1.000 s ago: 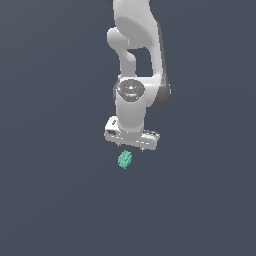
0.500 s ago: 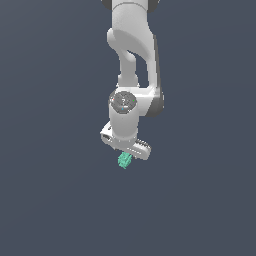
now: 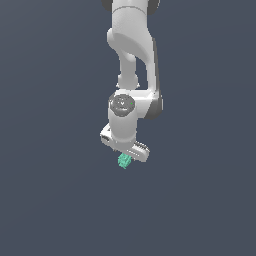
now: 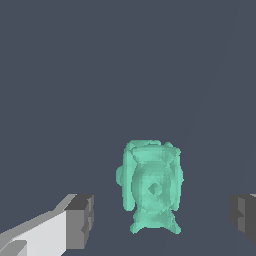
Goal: Pick up the object and move it to a goal position.
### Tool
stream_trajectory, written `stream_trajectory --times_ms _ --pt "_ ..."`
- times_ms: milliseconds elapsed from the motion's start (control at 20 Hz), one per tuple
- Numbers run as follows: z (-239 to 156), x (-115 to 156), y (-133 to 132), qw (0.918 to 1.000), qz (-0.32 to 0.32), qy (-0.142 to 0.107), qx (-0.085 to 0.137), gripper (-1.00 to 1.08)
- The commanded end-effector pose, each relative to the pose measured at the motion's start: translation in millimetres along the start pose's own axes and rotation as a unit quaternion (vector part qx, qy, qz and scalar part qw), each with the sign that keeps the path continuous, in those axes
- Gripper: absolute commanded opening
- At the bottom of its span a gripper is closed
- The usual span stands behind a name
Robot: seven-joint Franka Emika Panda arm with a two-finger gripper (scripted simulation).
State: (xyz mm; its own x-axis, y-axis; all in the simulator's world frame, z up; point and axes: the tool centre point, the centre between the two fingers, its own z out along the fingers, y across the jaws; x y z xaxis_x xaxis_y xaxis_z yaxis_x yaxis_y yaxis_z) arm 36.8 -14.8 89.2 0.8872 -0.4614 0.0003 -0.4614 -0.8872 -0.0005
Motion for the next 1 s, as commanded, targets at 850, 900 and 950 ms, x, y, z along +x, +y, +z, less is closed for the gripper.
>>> stream_trajectory --times_ms 850,900,950 --pt "48 0 0 1.0 0.002 0.0 0.0 -1.0" --pt "48 0 0 1.0 0.002 0.0 0.0 -1.0" --pt "48 0 0 1.0 0.002 0.0 0.0 -1.0"
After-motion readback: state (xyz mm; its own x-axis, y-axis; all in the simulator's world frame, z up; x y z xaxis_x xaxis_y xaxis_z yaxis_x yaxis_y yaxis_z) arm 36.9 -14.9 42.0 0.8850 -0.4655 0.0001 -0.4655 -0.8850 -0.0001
